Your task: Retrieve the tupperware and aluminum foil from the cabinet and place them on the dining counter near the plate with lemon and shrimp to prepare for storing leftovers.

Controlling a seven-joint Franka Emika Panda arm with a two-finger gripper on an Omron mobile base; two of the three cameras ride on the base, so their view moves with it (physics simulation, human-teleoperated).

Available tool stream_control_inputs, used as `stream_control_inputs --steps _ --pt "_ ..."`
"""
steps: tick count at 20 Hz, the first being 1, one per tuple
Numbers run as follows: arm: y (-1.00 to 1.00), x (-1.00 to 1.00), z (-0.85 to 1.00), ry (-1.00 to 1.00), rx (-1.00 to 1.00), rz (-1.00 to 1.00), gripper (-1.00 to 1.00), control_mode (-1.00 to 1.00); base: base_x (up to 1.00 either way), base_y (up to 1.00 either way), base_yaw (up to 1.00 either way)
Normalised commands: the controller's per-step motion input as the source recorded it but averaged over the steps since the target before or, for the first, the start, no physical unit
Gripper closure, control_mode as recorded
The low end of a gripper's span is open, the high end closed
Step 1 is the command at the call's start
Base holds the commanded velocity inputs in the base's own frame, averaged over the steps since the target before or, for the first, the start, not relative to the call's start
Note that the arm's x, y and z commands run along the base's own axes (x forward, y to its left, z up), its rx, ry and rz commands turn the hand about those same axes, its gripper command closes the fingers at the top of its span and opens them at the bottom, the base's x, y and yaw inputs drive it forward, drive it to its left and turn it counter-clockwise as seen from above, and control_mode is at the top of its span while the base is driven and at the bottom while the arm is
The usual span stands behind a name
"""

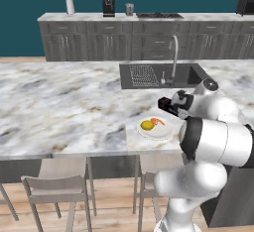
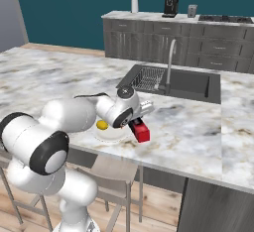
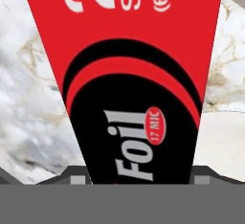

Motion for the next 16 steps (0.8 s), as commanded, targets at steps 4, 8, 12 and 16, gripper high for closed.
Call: stream_control_inputs --steps 4,8,12,16 --pt "0.00 0.35 -0.33 0.00 0.01 0.00 1.00 -1.00 0.00 0.00 0.00" --pt "0.00 0.33 -0.39 0.00 0.00 0.00 1.00 -1.00 0.00 0.00 0.00" --pt "0.00 0.36 -0.35 0.00 0.02 0.00 1.00 -1.00 0.00 0.00 0.00" --pt "-0.03 0.39 -0.24 0.00 0.04 0.00 1.00 -1.00 0.00 0.00 0.00"
